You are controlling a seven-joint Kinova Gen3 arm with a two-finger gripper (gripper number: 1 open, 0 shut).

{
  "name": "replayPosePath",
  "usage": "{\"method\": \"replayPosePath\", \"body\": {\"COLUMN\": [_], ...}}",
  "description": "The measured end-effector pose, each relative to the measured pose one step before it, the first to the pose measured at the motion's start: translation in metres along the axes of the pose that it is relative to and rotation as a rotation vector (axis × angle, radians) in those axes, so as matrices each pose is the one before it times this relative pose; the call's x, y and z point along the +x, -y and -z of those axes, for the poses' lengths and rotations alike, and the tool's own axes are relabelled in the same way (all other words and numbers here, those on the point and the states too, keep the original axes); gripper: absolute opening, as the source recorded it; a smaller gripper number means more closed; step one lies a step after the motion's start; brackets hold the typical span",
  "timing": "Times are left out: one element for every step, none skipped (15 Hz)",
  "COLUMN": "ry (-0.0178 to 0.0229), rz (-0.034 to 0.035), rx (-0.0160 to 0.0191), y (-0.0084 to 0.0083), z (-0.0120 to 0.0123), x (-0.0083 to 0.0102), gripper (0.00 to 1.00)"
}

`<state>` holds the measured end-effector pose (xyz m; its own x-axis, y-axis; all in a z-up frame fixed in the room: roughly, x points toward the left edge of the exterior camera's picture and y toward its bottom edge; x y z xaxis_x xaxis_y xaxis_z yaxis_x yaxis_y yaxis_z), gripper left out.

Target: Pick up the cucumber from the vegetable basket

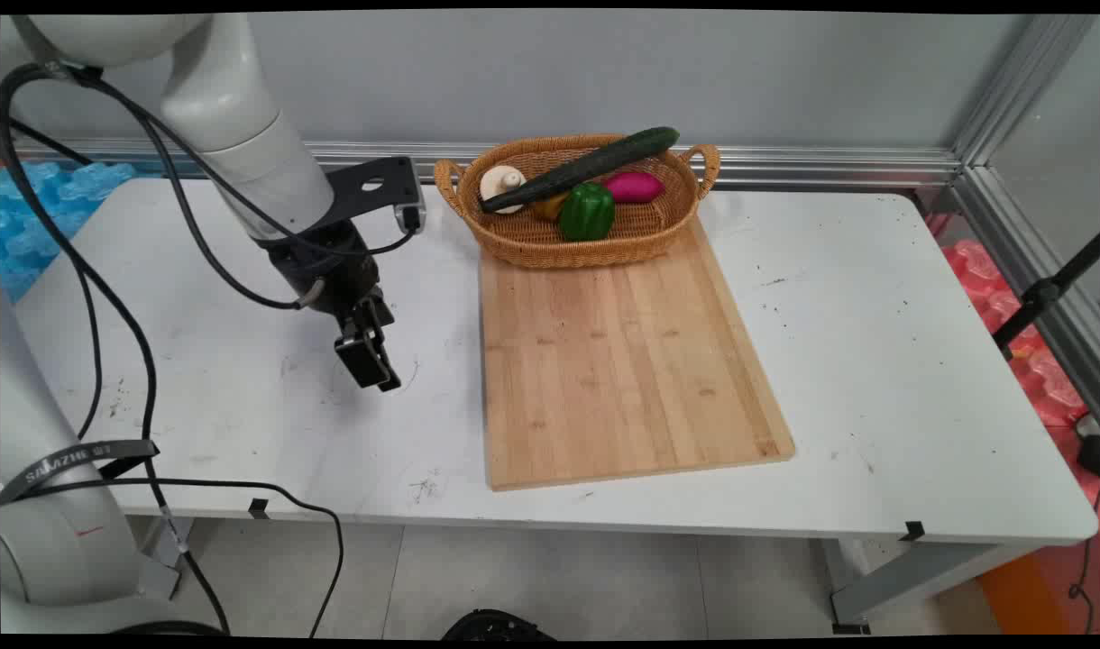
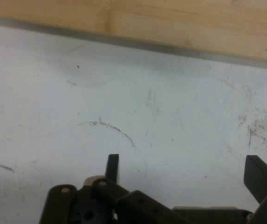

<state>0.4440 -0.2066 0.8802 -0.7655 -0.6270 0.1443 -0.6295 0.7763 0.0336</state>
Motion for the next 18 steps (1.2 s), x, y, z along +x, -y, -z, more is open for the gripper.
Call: {"method": "replayPosePath", "body": {"ry": [-0.00463, -0.0088, -0.01187, -0.01427, -0.01803, -0.02134, -0.02077, -0.03006, -0.02282, -0.02291, -0.02627, -0.02563, -0.02045, -0.02544, -0.01809, -0.01571, -0.01619, -0.01285], "rz": [-0.00251, -0.00329, -0.0045, -0.00515, -0.00568, -0.00512, -0.00303, -0.00048, 0.00079, -0.00017, -0.00098, -0.0018, -0.00263, -0.00471, -0.0036, -0.00381, -0.00339, -0.003], "rx": [0.00477, 0.00811, 0.01056, 0.01251, 0.01595, 0.01808, 0.01501, 0.01899, 0.01371, 0.01375, 0.01569, 0.01586, 0.01427, 0.01909, 0.01468, 0.01591, 0.01686, 0.01509], "y": [0.00159, 0.00275, 0.00354, 0.00406, 0.00535, 0.00627, 0.00619, 0.00939, 0.0074, 0.00753, 0.00873, 0.00902, 0.00837, 0.01108, 0.00892, 0.00977, 0.01123, 0.01138], "z": [0.00013, 0.00074, 0.00072, 0.00088, 0.00119, 0.0016, 0.00158, 0.00231, 0.00119, 0.00027, -0.00027, -0.00113, -0.0019, -0.0031, -0.00283, -0.00346, -0.0043, -0.00493], "x": [0.00251, 0.00494, 0.00667, 0.00772, 0.01047, 0.01195, 0.01095, 0.01554, 0.0116, 0.01173, 0.01315, 0.0126, 0.00999, 0.01247, 0.00839, 0.00718, 0.00705, 0.00533], "gripper": [1.0, 1.0, 1.0, 1.0, 1.0, 1.0, 1.0, 1.0, 1.0, 1.0, 1.0, 1.0, 1.0, 1.0, 1.0, 1.0, 1.0, 1.0]}}
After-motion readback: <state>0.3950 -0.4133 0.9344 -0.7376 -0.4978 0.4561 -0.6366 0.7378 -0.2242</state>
